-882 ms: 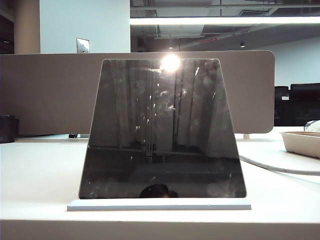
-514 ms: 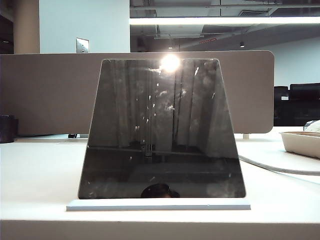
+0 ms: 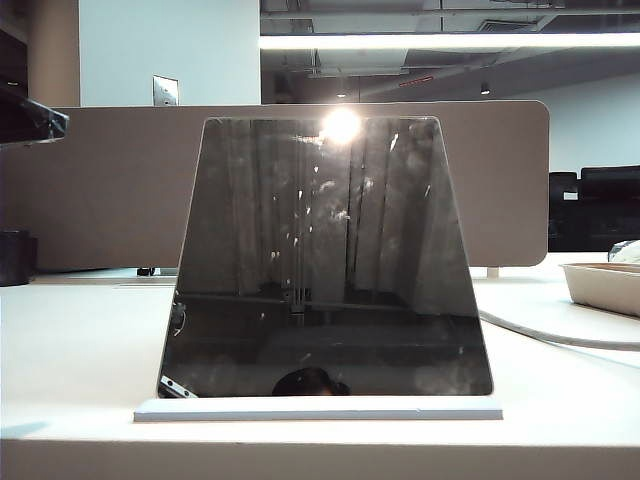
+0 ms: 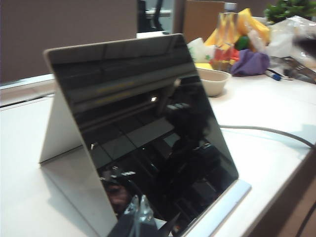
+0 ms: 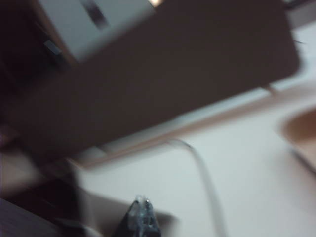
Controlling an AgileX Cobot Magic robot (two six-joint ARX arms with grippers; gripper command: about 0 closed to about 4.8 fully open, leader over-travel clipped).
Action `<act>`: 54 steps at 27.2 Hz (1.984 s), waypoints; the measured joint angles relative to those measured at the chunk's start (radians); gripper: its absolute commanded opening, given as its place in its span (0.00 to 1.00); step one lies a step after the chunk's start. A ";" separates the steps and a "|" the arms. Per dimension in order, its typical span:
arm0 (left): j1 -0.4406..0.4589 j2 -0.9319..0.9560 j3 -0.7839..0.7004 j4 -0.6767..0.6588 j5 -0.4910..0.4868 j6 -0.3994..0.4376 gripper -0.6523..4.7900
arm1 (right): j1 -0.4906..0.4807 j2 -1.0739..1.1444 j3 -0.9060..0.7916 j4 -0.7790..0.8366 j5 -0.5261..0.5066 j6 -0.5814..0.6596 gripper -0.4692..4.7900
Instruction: Push the base of the mirror on the table to move it forward for a short distance.
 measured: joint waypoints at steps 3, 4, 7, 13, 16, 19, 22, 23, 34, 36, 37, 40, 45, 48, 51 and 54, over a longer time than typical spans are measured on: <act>-0.016 0.000 0.000 0.000 0.000 0.000 0.12 | 0.000 0.001 0.056 0.131 -0.040 0.192 0.08; -0.016 0.000 0.000 0.000 0.000 0.000 0.12 | 0.000 0.001 0.100 0.150 -0.041 0.233 0.08; -0.016 0.000 0.000 0.000 -0.001 0.000 0.12 | 0.000 0.018 0.244 0.185 -0.041 0.272 0.08; -0.016 0.000 0.000 0.000 0.000 0.000 0.12 | 0.000 0.191 0.553 0.058 -0.056 0.224 0.08; -0.016 0.000 0.000 0.000 0.000 0.000 0.12 | 0.000 0.351 0.714 -0.142 -0.131 0.174 0.08; -0.016 0.000 0.000 0.000 0.000 0.000 0.12 | 0.000 0.557 0.823 -0.269 -0.339 0.142 0.08; -0.016 0.000 0.000 0.000 -0.001 0.000 0.12 | 0.028 0.712 0.873 -0.326 -0.537 0.139 0.08; -0.016 0.000 0.000 0.000 -0.001 0.000 0.12 | 0.057 0.761 0.881 -0.331 -0.589 0.136 0.08; -0.016 0.000 0.000 0.000 0.000 0.000 0.12 | 0.610 1.128 0.879 -0.591 -0.316 -0.077 0.08; -0.016 0.000 0.000 0.000 0.000 0.000 0.12 | 0.729 1.201 0.880 -0.629 -0.178 -0.121 0.08; -0.016 0.000 0.000 0.000 0.000 0.000 0.12 | 0.764 1.231 0.880 -0.638 -0.135 -0.127 0.08; -0.016 0.000 0.000 0.000 0.000 0.000 0.12 | 0.832 1.298 0.878 -0.658 -0.046 -0.132 0.08; -0.016 0.000 0.000 0.000 -0.001 0.000 0.12 | 0.903 1.408 0.879 -0.655 0.000 -0.134 0.08; -0.016 0.000 0.000 0.000 0.000 0.000 0.12 | 0.912 1.466 0.879 -0.639 0.032 -0.134 0.08; -0.016 0.000 0.000 0.000 -0.001 0.000 0.12 | 0.908 1.501 0.879 -0.620 0.059 -0.133 0.08; -0.016 0.000 0.000 0.001 0.000 0.000 0.12 | 0.908 1.502 0.877 -0.620 0.098 -0.134 0.08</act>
